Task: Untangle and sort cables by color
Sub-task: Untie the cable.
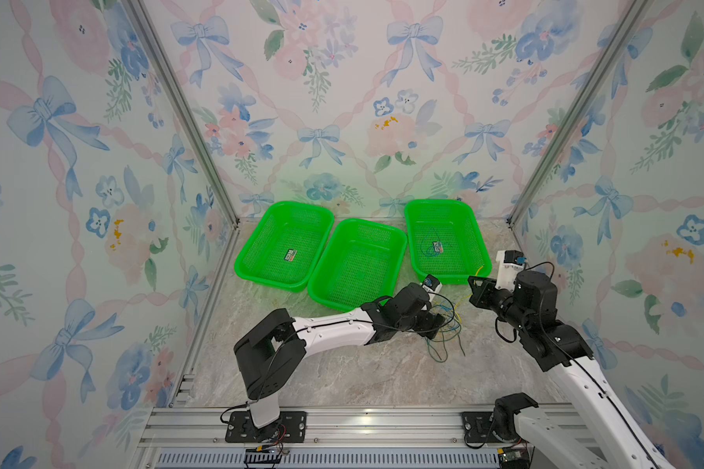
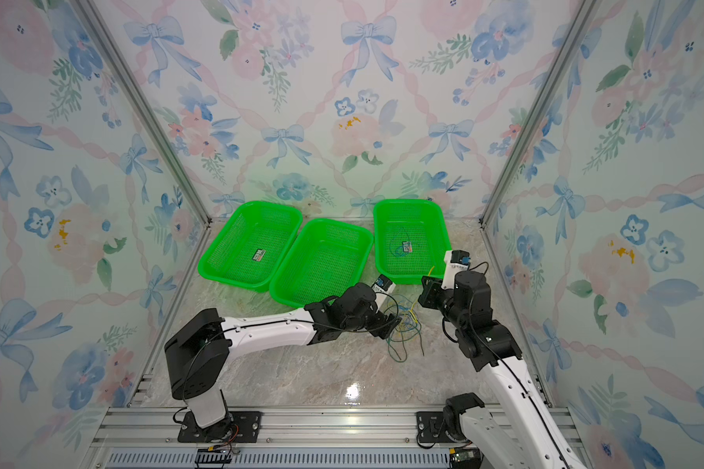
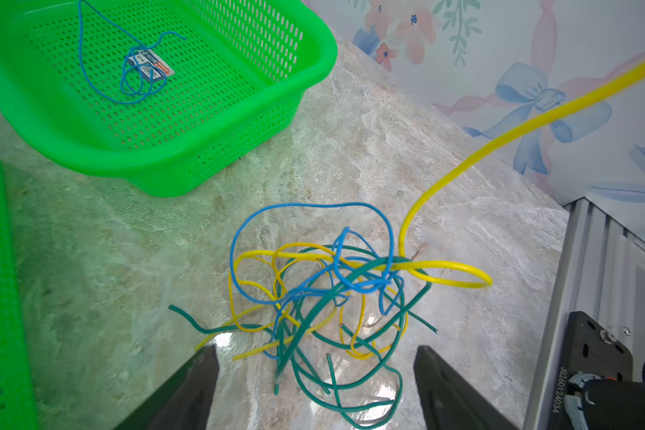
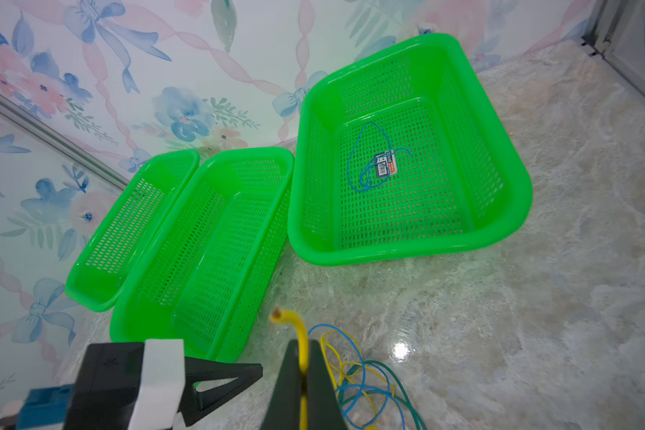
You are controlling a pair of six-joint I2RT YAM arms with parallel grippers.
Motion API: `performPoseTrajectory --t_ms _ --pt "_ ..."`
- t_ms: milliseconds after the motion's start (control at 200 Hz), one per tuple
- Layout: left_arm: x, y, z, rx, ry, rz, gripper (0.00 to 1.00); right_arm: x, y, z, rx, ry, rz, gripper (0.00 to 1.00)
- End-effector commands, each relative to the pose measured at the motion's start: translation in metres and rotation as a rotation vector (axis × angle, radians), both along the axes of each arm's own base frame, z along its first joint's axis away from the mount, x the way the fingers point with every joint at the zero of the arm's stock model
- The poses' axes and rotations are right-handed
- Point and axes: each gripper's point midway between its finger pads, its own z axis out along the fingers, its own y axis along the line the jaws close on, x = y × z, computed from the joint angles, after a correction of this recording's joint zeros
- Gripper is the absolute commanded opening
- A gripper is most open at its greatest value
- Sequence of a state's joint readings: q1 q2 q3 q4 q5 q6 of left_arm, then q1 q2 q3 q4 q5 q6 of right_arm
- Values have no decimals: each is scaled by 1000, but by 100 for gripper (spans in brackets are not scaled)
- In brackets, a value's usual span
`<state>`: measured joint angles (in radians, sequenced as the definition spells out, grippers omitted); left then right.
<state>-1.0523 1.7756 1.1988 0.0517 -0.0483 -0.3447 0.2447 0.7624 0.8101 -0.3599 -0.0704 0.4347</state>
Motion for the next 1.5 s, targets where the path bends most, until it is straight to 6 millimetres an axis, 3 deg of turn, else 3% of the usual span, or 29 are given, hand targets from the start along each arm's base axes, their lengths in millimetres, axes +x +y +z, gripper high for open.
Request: performPoseTrajectory --t_ms 0,410,600,770,895,1060,1495 --pt "-1 5 19 -24 -31 -17 86 -5 1 20 -29 -110 29 0" --pt "8 24 61 -86 -131 -54 83 -1 14 25 -72 -105 90 0" --pt "10 13 72 -132 -177 -104 83 0 22 33 -88 -116 126 0" --pt "23 -9 59 -159 -122 -87 84 -1 32 36 -93 -139 164 0" --pt "43 -13 30 -122 -83 12 84 -4 40 42 -96 -163 194 0" --pt "56 -6 -1 -63 -68 107 84 -6 39 51 -69 -177 174 0" --pt "45 29 -63 62 -6 211 82 -9 14 76 -71 -229 69 0"
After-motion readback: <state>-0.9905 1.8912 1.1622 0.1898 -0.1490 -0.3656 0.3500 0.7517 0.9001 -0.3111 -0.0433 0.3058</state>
